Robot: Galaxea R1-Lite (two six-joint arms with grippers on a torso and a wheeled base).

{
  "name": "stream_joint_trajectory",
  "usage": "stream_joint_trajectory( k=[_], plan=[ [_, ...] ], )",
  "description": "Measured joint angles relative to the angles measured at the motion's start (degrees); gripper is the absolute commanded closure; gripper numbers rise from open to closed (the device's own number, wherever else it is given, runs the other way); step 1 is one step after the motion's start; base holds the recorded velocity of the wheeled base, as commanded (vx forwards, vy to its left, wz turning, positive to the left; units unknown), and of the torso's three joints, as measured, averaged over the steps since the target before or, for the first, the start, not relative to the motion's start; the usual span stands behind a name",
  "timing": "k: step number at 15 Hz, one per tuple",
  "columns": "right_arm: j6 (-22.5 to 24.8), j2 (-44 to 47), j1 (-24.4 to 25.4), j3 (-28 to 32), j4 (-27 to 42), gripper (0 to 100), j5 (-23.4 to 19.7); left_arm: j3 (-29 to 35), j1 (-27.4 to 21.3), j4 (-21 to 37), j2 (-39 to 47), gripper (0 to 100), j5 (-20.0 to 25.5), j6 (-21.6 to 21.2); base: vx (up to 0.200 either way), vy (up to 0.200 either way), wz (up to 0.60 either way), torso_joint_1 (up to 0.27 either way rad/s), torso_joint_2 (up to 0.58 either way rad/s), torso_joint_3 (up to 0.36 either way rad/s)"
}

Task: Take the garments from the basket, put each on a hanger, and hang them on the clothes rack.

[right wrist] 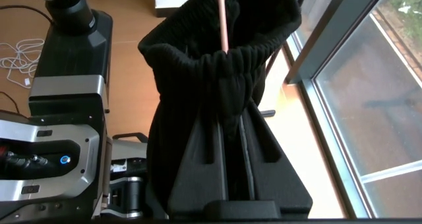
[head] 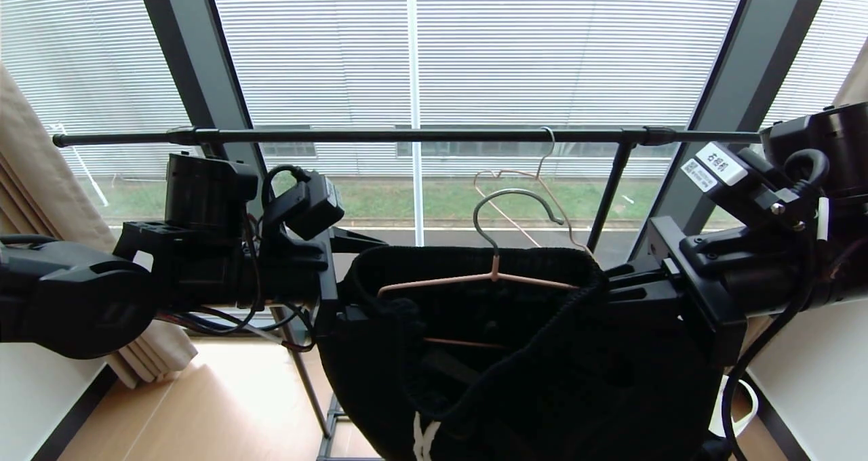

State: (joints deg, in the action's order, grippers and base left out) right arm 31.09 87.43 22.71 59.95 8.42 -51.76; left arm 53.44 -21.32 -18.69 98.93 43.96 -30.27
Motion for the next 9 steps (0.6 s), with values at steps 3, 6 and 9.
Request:
stream_joint_trajectory(
  k=[3, 6, 9],
  plan=[
    [0.0, 1.0, 0.4, 1.0, -1.0, 100, -1.3, -0.1, -0.6, 0.0, 0.2, 0, 0.1, -0.1, 0.0, 0.0, 0.0, 0.0, 0.0, 0.0],
    [0.0, 2.0, 0.7, 1.5, -1.5, 100, -1.3, -0.3, -1.1, 0.1, 0.2, 100, 0.2, -0.2, 0.0, 0.0, 0.0, 0.0, 0.0, 0.0],
    [0.0, 2.8, 0.9, 2.3, -1.5, 100, -2.0, -0.7, -1.3, 0.2, 0.2, 100, 0.2, -0.3, 0.0, 0.0, 0.0, 0.0, 0.0, 0.0]
  ],
)
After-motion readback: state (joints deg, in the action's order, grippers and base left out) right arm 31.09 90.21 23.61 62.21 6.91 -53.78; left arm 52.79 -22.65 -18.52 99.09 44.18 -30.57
